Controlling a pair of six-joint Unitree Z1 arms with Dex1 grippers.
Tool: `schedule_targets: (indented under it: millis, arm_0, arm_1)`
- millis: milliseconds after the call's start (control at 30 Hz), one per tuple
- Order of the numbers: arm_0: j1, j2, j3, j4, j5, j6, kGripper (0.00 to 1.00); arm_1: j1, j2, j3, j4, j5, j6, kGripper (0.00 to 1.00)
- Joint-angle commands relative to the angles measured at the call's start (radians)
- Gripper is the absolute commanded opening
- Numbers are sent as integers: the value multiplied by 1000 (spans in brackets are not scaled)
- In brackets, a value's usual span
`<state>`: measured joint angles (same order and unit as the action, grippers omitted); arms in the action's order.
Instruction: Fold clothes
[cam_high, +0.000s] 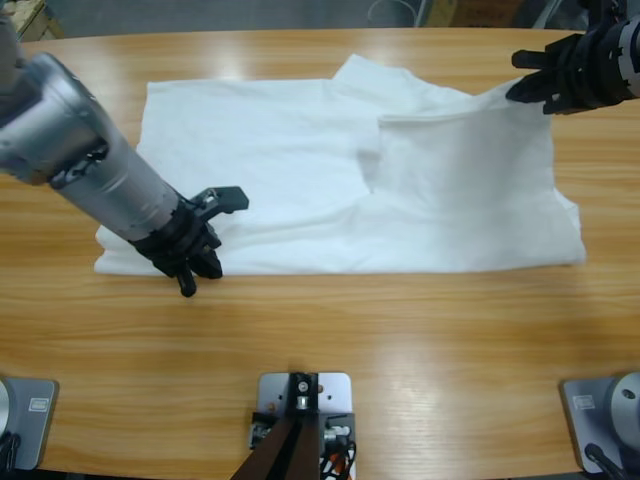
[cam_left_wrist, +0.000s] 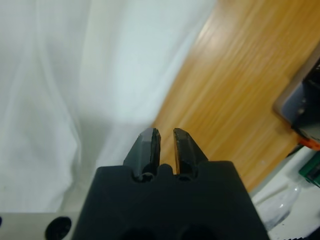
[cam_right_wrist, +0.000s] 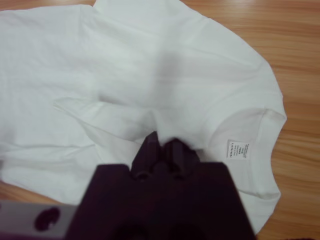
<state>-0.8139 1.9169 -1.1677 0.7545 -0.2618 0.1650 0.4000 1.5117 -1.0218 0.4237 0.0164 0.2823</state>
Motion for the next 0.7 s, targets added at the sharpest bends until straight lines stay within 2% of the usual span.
schedule_targets:
  millis: [33, 333, 500, 700]
  arm_0:
    - [41, 160, -74, 12, 22, -9, 131]
    - [137, 182, -114, 5, 66, -105, 140]
    - [139, 139, -156, 9, 71, -122, 145]
    - [133, 122, -134, 23, 101, -125, 149]
  arm_1:
    - [-4, -7, 44, -13, 8, -12, 0]
    - [-4, -23, 69, -13, 6, -12, 0]
    - [-4, -17, 80, -23, 5, -12, 0]
    - [0, -13, 78, -33, 7, -12, 0]
